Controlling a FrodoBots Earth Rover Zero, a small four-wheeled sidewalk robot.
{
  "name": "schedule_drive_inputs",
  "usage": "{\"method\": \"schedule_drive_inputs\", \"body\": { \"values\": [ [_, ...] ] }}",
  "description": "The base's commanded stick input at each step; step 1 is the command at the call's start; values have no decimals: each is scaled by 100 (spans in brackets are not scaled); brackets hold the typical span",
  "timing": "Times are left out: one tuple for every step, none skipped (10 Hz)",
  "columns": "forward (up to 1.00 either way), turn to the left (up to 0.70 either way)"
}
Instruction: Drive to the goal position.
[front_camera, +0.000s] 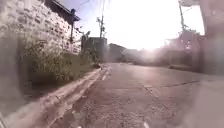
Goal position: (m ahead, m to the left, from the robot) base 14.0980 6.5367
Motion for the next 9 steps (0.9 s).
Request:
{"method": "schedule_drive_inputs", "body": {
  "values": [
    [100, 0],
    [100, 0],
    [100, 0],
    [100, 0],
    [100, 0],
    [100, 0],
    [100, 0],
    [100, 0],
    [100, 0]
  ]
}}
